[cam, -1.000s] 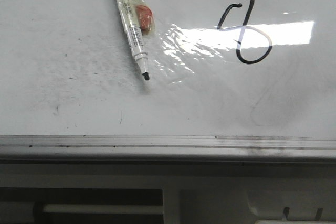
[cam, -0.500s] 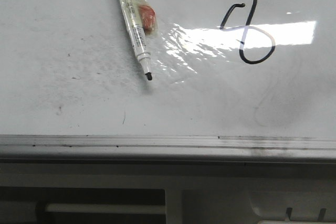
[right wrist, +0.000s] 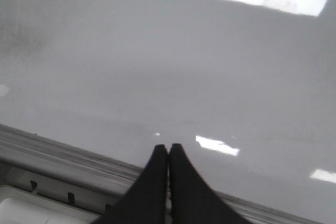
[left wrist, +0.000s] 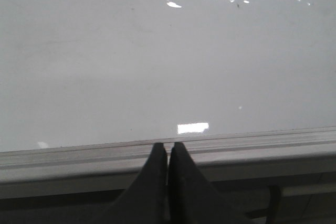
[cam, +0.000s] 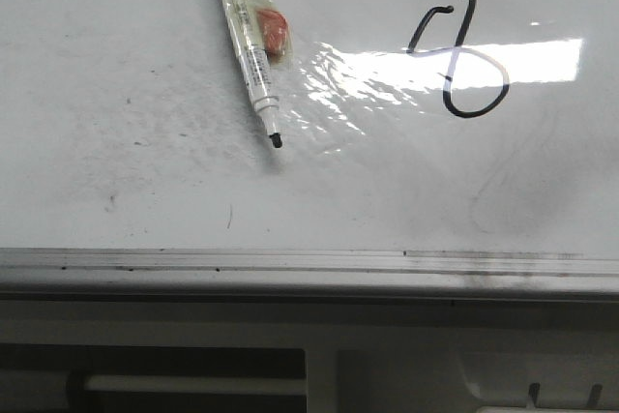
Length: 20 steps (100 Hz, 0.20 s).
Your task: Write number 8 on whiteboard
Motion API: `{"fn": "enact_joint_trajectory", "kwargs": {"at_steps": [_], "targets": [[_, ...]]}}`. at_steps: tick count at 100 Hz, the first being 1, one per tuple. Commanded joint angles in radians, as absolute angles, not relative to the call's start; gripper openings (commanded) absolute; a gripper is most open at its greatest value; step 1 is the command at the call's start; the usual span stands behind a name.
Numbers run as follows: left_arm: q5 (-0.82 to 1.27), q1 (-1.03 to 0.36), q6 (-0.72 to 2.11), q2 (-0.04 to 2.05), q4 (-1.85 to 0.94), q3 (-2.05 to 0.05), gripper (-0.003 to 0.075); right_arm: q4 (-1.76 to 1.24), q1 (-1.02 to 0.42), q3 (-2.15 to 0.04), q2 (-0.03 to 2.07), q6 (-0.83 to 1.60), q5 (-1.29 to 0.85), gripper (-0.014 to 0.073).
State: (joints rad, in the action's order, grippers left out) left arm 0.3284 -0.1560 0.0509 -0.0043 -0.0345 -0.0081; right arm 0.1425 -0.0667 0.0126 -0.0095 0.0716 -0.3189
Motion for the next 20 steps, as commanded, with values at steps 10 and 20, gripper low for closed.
{"fn": "enact_joint_trajectory", "kwargs": {"at_steps": [10,20], "targets": [[0.276,-0.155,0.041,-0.026,-0.036,0.031,-0.0020,0.168,-0.059,0.024,-0.032,0.069,-0.289,-0.0042],[0.276,-0.155,0.041,-0.026,-0.036,0.031,-0.0020,0.168,-0.059,0.024,-0.032,0.069,-0.291,-0.0042]]}}
